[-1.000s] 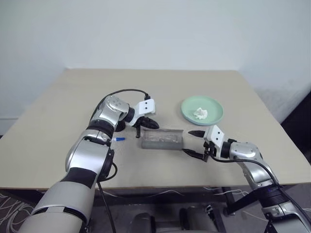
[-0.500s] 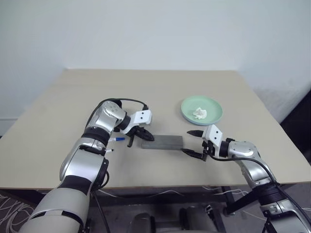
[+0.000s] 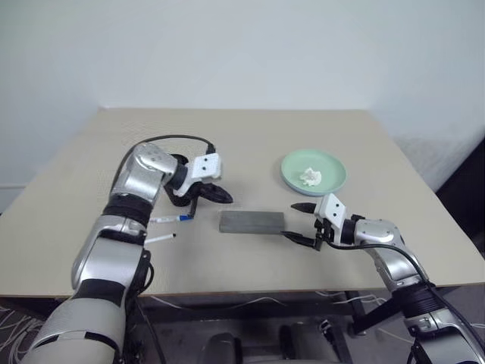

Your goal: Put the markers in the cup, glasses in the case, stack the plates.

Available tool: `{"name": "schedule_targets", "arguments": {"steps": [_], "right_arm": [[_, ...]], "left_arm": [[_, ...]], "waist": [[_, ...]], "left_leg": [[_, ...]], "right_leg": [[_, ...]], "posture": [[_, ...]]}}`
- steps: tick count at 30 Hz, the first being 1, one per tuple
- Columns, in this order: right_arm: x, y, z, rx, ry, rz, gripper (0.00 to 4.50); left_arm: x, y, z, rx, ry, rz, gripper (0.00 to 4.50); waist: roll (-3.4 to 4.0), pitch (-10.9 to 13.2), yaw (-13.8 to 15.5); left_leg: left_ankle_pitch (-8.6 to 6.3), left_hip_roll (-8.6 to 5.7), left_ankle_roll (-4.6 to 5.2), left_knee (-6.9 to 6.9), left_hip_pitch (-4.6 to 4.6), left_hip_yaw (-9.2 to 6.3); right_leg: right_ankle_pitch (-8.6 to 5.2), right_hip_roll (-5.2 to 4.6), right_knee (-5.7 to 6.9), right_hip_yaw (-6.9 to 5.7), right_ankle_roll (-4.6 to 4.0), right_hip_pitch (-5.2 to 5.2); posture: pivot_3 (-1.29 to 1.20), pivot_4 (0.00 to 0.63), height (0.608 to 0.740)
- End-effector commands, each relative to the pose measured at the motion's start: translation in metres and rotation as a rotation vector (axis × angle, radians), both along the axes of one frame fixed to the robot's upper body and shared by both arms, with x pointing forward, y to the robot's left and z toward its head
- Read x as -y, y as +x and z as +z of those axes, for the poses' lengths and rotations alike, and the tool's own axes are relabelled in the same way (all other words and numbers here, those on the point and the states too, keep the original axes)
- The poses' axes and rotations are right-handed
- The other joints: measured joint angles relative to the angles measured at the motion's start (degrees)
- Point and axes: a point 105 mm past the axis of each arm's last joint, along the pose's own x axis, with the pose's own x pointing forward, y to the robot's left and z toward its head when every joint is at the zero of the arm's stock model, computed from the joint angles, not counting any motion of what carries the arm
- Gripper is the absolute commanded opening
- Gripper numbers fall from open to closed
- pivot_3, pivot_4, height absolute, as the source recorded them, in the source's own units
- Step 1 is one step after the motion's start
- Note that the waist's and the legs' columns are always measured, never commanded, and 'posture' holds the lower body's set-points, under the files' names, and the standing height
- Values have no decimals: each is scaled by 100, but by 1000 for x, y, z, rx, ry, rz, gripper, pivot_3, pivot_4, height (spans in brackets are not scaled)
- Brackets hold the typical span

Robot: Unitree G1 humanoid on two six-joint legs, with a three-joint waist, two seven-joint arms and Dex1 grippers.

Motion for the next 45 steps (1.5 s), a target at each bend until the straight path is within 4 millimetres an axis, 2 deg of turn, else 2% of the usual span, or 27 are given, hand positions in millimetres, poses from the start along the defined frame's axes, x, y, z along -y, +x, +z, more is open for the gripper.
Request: {"name": "schedule_targets", "arguments": {"steps": [1,7,10,13,20,28,36,45], "right_arm": [[-2,4,14,57,6,24,4065],[-4,5,13,51,0,37,4065],[-6,5,12,47,1,51,4065],[-8,6,13,47,1,58,4065],[-11,10,16,58,1,69,4065],[-11,10,16,59,0,68,4065],[-9,11,16,63,-2,57,4065],[-8,11,16,64,-4,56,4065]], "left_arm": [[-10,-18,19,-6,-42,-3,17],[-33,-55,10,-103,7,41,17],[-51,-62,5,-115,62,92,577],[-66,-65,0,-117,112,132,1480],[-99,-49,-8,-74,231,240,3806],[-120,-43,-16,-117,341,232,3806],[-137,-46,-32,-189,438,225,3806],[-142,-44,-50,-198,489,234,3806]], "waist": [[0,0,-15],[-1,1,-4],[-1,1,20],[-2,1,18],[-1,2,20],[-2,1,19],[-3,1,19],[-4,0,20]], "left_leg": [[0,1,0,-1,0,1],[0,1,-1,6,5,5],[-1,0,-4,13,8,6],[-12,2,-24,18,12,4],[-11,2,-25,20,13,8],[-8,1,-17,17,5,22],[-3,2,-7,17,0,24],[-13,2,-26,20,0,25]], "right_leg": [[0,0,1,0,0,-2],[-2,-1,30,12,-2,-13],[-4,-5,43,10,-2,-12],[-3,-6,52,10,-2,-13],[-3,-6,60,3,-3,-17],[-4,-7,57,8,-2,-25],[-4,-7,58,9,-2,-33],[-4,-9,59,8,-2,-32]], "posture": [[0,0,740],[0,0,740],[0,0,740],[0,0,740],[0,0,740],[0,0,740],[0,0,740],[0,0,740]]}}
